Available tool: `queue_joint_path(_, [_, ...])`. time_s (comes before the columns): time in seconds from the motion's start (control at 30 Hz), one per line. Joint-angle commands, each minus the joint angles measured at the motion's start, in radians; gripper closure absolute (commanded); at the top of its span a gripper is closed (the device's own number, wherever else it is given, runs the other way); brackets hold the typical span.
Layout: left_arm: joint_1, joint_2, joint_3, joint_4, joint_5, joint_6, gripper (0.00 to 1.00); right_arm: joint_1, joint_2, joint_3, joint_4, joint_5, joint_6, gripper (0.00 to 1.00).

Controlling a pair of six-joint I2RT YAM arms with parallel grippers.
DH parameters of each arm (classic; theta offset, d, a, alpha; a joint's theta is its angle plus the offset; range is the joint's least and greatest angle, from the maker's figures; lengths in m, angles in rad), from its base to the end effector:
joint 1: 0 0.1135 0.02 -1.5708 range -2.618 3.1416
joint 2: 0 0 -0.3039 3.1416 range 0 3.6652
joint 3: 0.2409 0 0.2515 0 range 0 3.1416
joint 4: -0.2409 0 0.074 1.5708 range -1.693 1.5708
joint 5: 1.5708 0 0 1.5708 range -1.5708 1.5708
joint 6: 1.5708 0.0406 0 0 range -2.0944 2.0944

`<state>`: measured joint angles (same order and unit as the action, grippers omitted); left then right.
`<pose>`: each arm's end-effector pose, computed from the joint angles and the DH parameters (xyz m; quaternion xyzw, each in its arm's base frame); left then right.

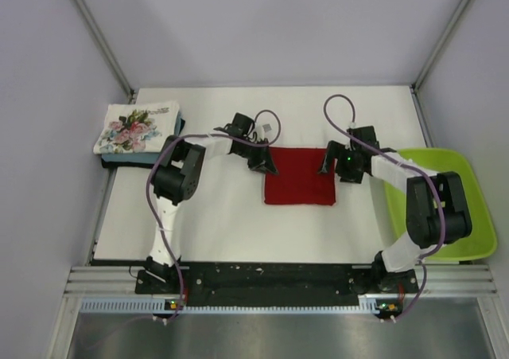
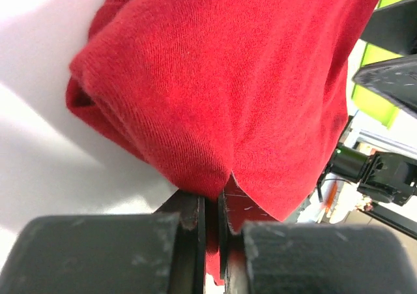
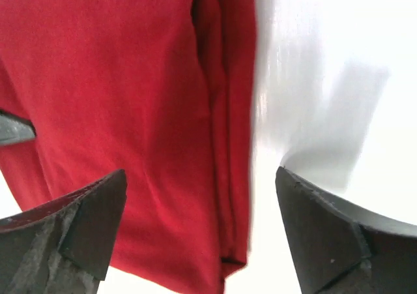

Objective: Fold and stack the t-shirts
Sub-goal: Put the neatly folded tshirt into the corner of the board with the left arm

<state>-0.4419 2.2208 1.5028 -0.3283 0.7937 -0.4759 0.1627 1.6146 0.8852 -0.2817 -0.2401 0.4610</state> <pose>0.4203 -0.2309 0.1512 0.0851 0.8923 -0.4406 0.0490 0.3099 0.0607 0.2030 0.1091 0.9485 0.1937 0.2257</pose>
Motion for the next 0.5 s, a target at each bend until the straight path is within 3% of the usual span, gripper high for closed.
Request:
queue_joint_path(0.0, [0.061,-0.105,-0.047,-0.084,-0.088,0.13,1.0,-0.008,-0.134,0.001,-0.049,0.01,-0.042,0.01])
queue_joint_path(0.23, [0.152,-0.233,-0.067,-0.259,-0.244,0.361,1.0,-0.006,-0.289,0.046,-0.151,0.079,-0.134,0.01])
queue_joint_path(0.47, [0.27,-0.309,-0.001,-0.435,-0.416,0.568,1.0,-0.008,-0.341,0.049,-0.195,0.12,-0.188,0.01])
